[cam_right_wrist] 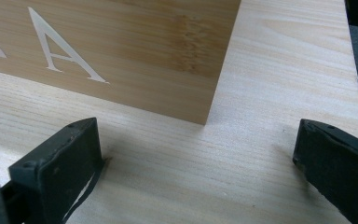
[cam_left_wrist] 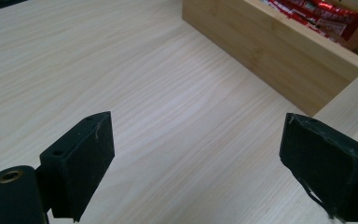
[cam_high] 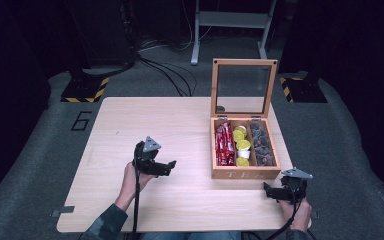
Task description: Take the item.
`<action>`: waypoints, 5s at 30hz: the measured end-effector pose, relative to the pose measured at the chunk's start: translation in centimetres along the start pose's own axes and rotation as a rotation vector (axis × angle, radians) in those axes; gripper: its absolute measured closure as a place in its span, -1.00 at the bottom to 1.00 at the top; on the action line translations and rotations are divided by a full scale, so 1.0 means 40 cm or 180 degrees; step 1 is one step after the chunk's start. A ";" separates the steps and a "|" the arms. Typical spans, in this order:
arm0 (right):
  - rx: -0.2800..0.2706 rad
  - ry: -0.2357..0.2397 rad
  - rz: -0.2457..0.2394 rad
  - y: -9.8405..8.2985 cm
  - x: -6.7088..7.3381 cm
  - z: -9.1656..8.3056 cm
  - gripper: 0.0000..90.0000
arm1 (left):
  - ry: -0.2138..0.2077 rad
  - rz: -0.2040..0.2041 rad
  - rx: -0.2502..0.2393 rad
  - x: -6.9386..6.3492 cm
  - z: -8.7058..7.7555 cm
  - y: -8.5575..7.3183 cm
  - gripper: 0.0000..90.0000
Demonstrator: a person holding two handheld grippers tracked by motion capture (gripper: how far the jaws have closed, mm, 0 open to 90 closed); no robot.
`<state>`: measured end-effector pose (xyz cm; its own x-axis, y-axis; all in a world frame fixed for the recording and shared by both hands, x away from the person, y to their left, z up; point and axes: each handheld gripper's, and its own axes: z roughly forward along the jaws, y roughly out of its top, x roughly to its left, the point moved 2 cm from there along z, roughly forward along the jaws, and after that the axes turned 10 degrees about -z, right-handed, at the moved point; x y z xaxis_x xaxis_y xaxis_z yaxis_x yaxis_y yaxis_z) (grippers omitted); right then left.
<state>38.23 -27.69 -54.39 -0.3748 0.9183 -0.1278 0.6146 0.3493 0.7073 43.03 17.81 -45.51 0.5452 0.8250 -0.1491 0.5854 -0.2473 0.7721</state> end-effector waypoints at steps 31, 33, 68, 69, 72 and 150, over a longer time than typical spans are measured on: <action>-0.0009 0.0007 -0.0008 0.000 0.000 0.000 -0.98 | -0.0249 0.0242 0.0064 -0.155 0.148 0.160 -0.89; -0.0009 0.0007 -0.0008 0.000 0.000 0.000 -0.98 | -0.0249 0.0247 0.0055 -0.162 0.156 0.166 -0.89; -0.0044 0.0030 -0.0004 0.001 0.003 -0.002 -0.90 | -0.0321 0.0280 0.0505 -0.281 0.374 0.239 0.19; -0.0046 0.0030 -0.0011 0.001 0.003 -0.002 -0.90 | -0.0321 0.0280 0.0505 -0.281 0.374 0.239 0.30; -0.0048 0.0030 -0.0002 0.001 0.003 -0.002 -0.89 | -0.0295 0.0287 0.0601 -0.285 0.381 0.239 0.42; -0.0012 0.0030 0.0002 -0.001 0.001 -0.001 -1.00 | -0.0379 0.0075 -0.0269 -0.136 0.092 0.219 0.89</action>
<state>38.17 -27.69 -54.38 -0.3810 0.9167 -0.1207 0.6123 0.3480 0.7099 47.41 9.30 -40.19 0.6285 0.7520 -0.1987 0.5217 -0.2180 0.8248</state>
